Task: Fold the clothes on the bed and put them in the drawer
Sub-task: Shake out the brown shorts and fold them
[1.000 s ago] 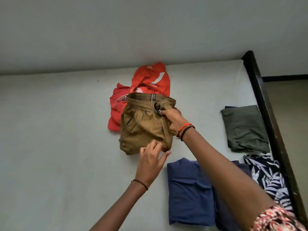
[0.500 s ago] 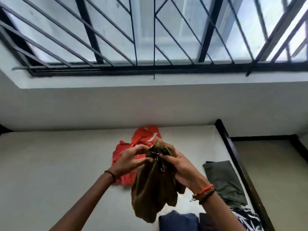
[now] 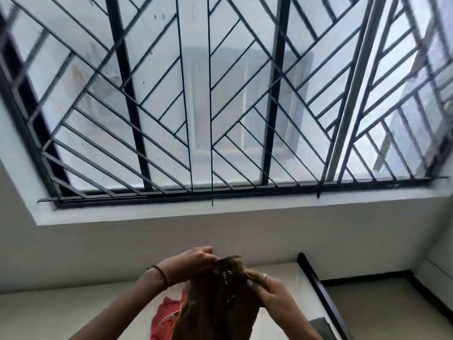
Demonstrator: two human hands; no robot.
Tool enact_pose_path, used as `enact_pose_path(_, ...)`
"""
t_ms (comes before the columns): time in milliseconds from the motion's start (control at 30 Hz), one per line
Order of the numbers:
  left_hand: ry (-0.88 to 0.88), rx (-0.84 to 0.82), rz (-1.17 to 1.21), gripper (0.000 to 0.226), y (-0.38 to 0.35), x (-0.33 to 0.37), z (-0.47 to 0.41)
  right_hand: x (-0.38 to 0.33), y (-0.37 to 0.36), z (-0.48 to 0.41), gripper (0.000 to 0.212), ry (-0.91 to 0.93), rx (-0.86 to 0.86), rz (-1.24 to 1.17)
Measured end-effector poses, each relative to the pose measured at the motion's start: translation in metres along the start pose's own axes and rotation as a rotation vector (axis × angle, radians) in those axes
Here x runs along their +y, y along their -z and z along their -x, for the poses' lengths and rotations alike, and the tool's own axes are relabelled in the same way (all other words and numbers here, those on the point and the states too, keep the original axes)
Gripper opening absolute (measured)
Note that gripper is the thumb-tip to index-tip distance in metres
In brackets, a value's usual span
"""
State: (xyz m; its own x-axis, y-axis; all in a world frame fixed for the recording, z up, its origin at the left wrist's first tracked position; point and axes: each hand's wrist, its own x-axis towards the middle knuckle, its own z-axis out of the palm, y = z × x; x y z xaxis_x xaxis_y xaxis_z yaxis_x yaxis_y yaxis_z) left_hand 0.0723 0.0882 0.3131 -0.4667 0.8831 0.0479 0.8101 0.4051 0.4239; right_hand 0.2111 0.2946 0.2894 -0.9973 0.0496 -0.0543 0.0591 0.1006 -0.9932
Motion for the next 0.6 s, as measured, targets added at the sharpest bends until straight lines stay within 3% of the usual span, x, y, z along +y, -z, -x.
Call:
enact_pose_path(200, 0.058, 0.087, 0.219, 0.072, 0.055, 0.023, -0.014, -0.022, 0.009, -0.001, 0.024, 0.110, 0.096, 0.160)
enact_pose_path(333, 0.063, 0.153, 0.323, 0.015, 0.081, 0.036, -0.021, -0.042, 0.017, -0.004, 0.009, 0.131, 0.136, 0.327)
enact_pose_path(433, 0.038, 0.133, 0.340, 0.009, 0.094, 0.051, -0.030, -0.063, 0.018, -0.012, 0.021, 0.273, 0.309, 0.429)
enact_pose_path(533, -0.007, 0.129, 0.350, 0.010, 0.101, 0.065, -0.042, -0.083, 0.007, -0.019, 0.053, 0.359, 0.196, 0.296)
enact_pose_path(600, -0.031, 0.120, 0.340, 0.009, 0.106, 0.072, -0.049, -0.094, 0.001, -0.022, 0.050, 0.365, 0.084, 0.171)
